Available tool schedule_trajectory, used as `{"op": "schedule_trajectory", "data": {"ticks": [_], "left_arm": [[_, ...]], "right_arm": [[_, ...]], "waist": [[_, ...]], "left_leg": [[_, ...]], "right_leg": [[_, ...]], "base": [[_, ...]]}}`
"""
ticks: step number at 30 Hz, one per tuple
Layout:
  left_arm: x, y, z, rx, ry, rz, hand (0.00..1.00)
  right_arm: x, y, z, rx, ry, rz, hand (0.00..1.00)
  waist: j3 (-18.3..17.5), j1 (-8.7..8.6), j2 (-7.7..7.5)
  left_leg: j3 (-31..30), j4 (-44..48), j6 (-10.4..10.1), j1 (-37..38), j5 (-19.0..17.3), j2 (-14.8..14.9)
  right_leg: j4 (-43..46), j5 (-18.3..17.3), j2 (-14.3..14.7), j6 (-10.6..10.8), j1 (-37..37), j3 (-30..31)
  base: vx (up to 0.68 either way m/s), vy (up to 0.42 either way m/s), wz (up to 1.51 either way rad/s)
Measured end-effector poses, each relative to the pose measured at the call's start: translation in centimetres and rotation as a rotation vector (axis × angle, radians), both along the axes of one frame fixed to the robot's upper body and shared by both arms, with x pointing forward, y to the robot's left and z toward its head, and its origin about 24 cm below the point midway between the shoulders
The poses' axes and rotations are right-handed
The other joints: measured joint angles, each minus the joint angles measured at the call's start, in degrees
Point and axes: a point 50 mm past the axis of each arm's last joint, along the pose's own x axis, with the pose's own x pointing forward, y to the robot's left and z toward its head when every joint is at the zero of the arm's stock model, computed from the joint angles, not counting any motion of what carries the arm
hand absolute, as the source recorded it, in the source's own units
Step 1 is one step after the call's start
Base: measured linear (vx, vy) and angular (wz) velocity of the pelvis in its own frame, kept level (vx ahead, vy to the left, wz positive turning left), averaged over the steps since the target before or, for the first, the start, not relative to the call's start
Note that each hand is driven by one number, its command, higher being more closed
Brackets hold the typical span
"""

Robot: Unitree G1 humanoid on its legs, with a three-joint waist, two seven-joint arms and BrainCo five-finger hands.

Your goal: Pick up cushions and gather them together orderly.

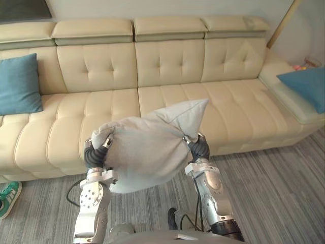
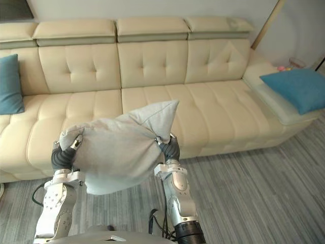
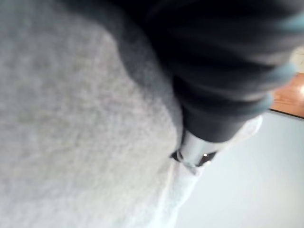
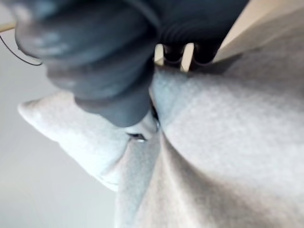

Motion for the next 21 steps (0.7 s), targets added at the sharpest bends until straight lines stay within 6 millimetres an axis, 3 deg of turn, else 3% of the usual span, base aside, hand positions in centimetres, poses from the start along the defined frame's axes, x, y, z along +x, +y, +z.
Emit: {"op": "schedule_trajectory", "data": {"ticks": [3, 4, 5, 6, 8, 11, 13, 17, 18, 20, 21], "left_arm": [[0.1, 0.4, 0.2, 0.030, -0.006, -0.004, 1.00], [0.2, 0.3, 0.2, 0.031, -0.006, -0.008, 1.00], [0.1, 0.1, 0.1, 0.021, -0.002, -0.011, 1.00], [0.1, -0.3, 0.0, 0.003, 0.000, -0.016, 1.00], [0.1, -0.7, 0.2, -0.019, -0.010, -0.016, 1.00], [0.2, -1.1, 0.2, -0.033, -0.016, -0.023, 1.00], [0.1, -1.4, 0.1, -0.050, -0.014, -0.032, 1.00], [0.2, -1.7, 0.1, -0.054, -0.017, -0.052, 1.00], [0.2, -2.6, -0.3, -0.063, -0.005, -0.099, 1.00], [0.2, -2.6, -0.5, -0.061, 0.002, -0.103, 1.00], [0.2, -2.6, -0.5, -0.061, 0.003, -0.103, 1.00]], "right_arm": [[0.1, 0.1, 0.2, -0.001, -0.010, 0.009, 1.00], [0.1, 0.0, 0.2, -0.002, -0.010, 0.009, 1.00], [0.1, -0.1, 0.1, -0.011, -0.008, 0.009, 1.00], [0.1, -0.6, 0.1, -0.033, -0.009, 0.011, 1.00], [0.2, -0.7, 0.2, -0.036, -0.010, 0.011, 1.00], [0.1, -0.8, 0.3, -0.022, -0.015, 0.006, 1.00], [-0.3, -1.2, 0.8, -0.022, -0.036, -0.004, 1.00], [-1.1, -1.8, 1.2, -0.008, -0.052, -0.016, 1.00], [-1.7, -2.7, 0.8, -0.004, -0.030, -0.067, 1.00], [-1.8, -2.7, 0.7, 0.000, -0.025, -0.069, 1.00], [-1.8, -2.7, 0.7, 0.000, -0.024, -0.070, 1.00]], "waist": [[0.03, -0.38, -0.74], [-0.27, -0.82, -2.32], [-0.06, -1.26, -1.76], [-0.17, -1.21, -0.27], [-0.99, -0.47, 2.03], [-1.42, -0.86, 2.69], [-1.38, -0.97, 2.75], [-1.35, -1.09, 3.01], [-1.40, -0.12, 3.22], [-1.42, 0.09, 3.26], [-1.39, 0.25, 3.77]], "left_leg": [[-2.89, -0.27, -0.31, -0.98, -0.16, -2.01], [-4.44, 0.05, -1.21, -0.75, -0.72, -4.20], [-5.53, 0.27, -1.62, -0.59, -1.05, -4.44], [-6.45, -0.09, -2.32, -0.40, -1.46, -3.85], [-6.94, 0.24, -3.85, -1.07, -2.41, -1.41], [-9.66, 0.86, -5.27, -1.19, -2.34, 2.01], [-10.47, 5.51, -5.64, -2.40, -2.13, 2.41], [-8.95, 15.31, -5.88, -5.41, -0.11, 2.48], [-3.61, 15.06, -2.37, -8.12, -0.89, 2.45], [-4.91, 6.09, -2.77, -8.53, -1.11, 1.82], [-6.22, 1.57, -2.95, -7.54, 0.84, 1.41]], "right_leg": [[-9.34, -0.19, 0.27, -0.44, 0.32, 1.60], [-10.37, 1.36, -0.20, -1.26, 0.88, 3.34], [-9.37, 2.67, -0.24, -1.70, 0.78, 3.40], [-8.76, 2.96, 0.27, -2.15, 0.85, 2.85], [-10.17, 2.71, 2.30, -3.11, 1.14, 1.86], [-12.81, 3.33, 5.48, -5.01, 3.44, -0.55], [-13.02, 2.69, 5.67, -5.34, 4.93, -1.41], [-14.13, 1.31, 4.72, -5.34, 8.20, -1.56], [-16.62, 1.32, 0.86, -5.34, 10.57, -1.72], [-16.70, 0.90, -0.60, -4.27, 11.01, -1.59], [-16.28, 0.58, -0.61, -3.21, 10.81, -1.37]], "base": [[0.12, -0.083, 0.63], [0.16, -0.126, 0.75], [0.19, -0.124, 0.69], [0.22, -0.107, 0.34], [0.28, -0.089, 0.03], [0.31, -0.097, 0.05], [0.25, -0.038, 0.08], [0.18, 0.072, 0.14], [0.09, 0.239, 0.43], [0.03, 0.250, 0.20], [-0.04, 0.301, -0.38]]}}
